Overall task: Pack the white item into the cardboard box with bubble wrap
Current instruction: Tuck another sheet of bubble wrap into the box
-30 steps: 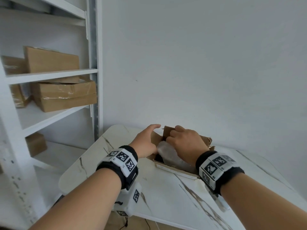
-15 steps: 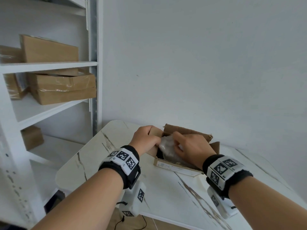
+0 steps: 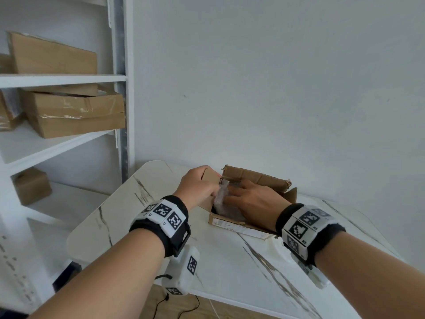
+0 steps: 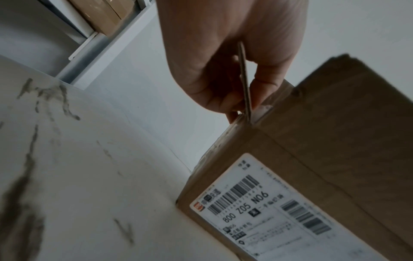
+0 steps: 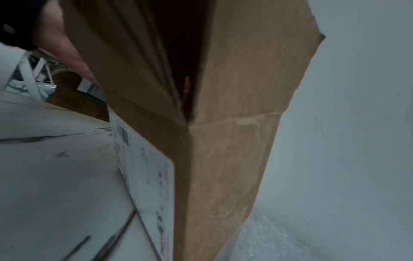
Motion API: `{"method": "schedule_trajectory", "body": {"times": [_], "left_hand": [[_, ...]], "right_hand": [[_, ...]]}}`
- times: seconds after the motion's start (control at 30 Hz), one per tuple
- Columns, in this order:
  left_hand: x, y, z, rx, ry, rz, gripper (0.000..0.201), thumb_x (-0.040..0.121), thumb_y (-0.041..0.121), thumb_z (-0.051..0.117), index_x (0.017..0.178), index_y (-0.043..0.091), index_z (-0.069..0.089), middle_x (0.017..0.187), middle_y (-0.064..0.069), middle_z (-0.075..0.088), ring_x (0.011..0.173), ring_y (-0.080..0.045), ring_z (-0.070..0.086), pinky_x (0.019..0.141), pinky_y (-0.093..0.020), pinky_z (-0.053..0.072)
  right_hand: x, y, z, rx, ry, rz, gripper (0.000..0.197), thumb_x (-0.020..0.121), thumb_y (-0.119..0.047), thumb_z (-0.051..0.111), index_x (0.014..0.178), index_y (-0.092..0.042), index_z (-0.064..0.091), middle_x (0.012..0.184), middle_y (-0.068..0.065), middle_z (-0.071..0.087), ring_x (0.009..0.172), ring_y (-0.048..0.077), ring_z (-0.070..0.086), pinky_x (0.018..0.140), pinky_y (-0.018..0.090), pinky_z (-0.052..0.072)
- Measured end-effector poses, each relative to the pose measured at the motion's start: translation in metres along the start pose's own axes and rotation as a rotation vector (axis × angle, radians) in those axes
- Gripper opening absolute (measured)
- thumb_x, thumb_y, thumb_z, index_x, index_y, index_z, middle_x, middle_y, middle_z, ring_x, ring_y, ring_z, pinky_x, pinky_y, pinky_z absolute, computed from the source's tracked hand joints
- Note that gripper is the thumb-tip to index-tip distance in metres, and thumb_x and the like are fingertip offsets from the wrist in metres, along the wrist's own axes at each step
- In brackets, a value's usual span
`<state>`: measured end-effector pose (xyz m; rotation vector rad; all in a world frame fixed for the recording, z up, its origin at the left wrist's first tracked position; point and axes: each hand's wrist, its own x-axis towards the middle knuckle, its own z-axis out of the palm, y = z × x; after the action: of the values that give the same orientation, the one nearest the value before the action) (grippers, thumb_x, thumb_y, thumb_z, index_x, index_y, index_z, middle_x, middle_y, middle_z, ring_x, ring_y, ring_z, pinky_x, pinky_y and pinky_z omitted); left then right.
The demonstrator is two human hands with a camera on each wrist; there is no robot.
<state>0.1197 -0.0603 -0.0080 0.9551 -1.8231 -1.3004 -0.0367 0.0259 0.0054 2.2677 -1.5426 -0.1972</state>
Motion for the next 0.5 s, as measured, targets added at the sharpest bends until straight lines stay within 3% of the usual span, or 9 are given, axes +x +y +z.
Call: {"method": "schedule_trajectory", "body": {"times": [0.07,0.13,0.3,0.37,0.43,0.5], "left_hand": [[-0.001,-0.001,0.0,-0.003,-0.006,0.008,0.029,0.072,-0.005,0.056,0.085,0.021,0.063,0.077,0.003,0.059,0.075,-0.014,0.054,0.06,-0.023,0.041],[-0.001,-0.001,0.001,-0.009,-0.002,0.017,0.029,0.075,-0.004,0.056,0.089,0.02,0.064,0.079,0.002,0.059,0.075,-0.014,0.054,0.061,-0.022,0.041],[-0.001,-0.001,0.001,-0.019,0.001,0.03,0.03,0.076,-0.005,0.056,0.093,0.018,0.066,0.082,0.002,0.061,0.077,-0.013,0.055,0.063,-0.021,0.043],[-0.001,-0.002,0.001,-0.031,0.003,0.02,0.033,0.074,-0.006,0.055,0.093,0.018,0.067,0.082,0.002,0.061,0.078,-0.014,0.055,0.064,-0.022,0.044],[-0.001,-0.002,0.001,-0.046,0.006,0.008,0.034,0.073,-0.007,0.054,0.09,0.019,0.067,0.082,0.001,0.061,0.077,-0.015,0.054,0.065,-0.024,0.044],[-0.001,-0.002,0.001,-0.052,0.008,0.005,0.032,0.072,-0.007,0.053,0.088,0.017,0.067,0.081,-0.002,0.061,0.076,-0.017,0.054,0.068,-0.027,0.043]], "right_hand": [[0.002,0.0,-0.006,-0.007,-0.078,0.014,0.054,0.085,-0.012,0.055,0.136,-0.024,0.046,0.133,-0.005,0.055,0.11,0.027,0.054,0.068,0.035,0.053],[0.0,0.001,-0.011,0.02,-0.129,0.009,0.057,0.091,-0.013,0.043,0.144,-0.031,0.032,0.146,-0.008,0.041,0.12,0.024,0.045,0.078,0.035,0.049],[0.002,0.004,-0.01,0.039,-0.161,0.0,0.056,0.09,-0.012,0.042,0.141,-0.032,0.034,0.144,-0.008,0.041,0.116,0.021,0.056,0.064,0.03,0.042],[0.003,-0.002,-0.014,0.037,-0.126,-0.001,0.05,0.088,-0.013,0.041,0.136,-0.027,0.043,0.133,-0.005,0.053,0.101,0.02,0.064,0.057,0.029,0.039],[0.003,-0.008,-0.018,0.036,-0.041,0.043,0.042,0.085,-0.017,0.04,0.127,-0.018,0.05,0.098,0.0,0.066,0.073,0.021,0.067,0.047,0.031,0.042],[0.004,-0.008,-0.016,0.081,-0.127,0.151,0.042,0.087,-0.017,0.044,0.128,-0.014,0.04,0.071,-0.001,0.053,0.063,0.026,0.056,0.052,0.033,0.043]]}}
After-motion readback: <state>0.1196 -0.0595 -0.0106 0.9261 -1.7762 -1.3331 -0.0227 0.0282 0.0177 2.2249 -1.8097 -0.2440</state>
